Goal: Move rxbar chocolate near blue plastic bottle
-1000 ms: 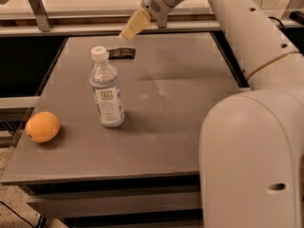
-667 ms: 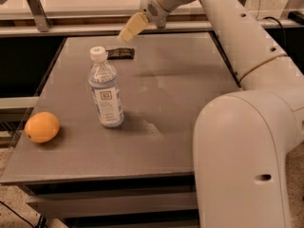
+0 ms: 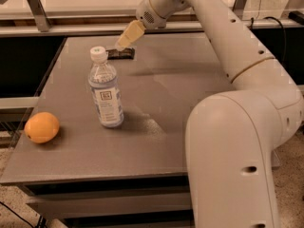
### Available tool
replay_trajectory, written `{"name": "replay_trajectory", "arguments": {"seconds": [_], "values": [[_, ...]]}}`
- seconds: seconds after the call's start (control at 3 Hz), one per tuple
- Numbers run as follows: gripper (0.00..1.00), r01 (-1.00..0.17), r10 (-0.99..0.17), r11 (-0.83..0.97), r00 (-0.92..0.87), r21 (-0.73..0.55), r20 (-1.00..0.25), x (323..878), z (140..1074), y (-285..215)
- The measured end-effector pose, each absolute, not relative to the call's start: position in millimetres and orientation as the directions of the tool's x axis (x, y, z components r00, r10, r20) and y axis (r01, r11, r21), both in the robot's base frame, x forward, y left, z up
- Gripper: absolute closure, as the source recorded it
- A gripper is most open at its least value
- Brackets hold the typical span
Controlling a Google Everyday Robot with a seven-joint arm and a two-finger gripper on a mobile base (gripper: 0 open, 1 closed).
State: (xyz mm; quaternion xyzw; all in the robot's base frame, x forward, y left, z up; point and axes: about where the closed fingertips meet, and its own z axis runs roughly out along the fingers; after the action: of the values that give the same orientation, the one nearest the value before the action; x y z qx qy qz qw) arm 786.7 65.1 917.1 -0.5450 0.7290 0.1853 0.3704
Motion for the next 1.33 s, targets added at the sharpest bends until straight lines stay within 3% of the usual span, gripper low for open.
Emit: {"name": "replay_trajectory", "arguments": {"seconds": [1.33], "values": [[0.00, -0.949, -0.742, 0.246, -0.053, -0.198, -0.668, 792, 862, 86]]}}
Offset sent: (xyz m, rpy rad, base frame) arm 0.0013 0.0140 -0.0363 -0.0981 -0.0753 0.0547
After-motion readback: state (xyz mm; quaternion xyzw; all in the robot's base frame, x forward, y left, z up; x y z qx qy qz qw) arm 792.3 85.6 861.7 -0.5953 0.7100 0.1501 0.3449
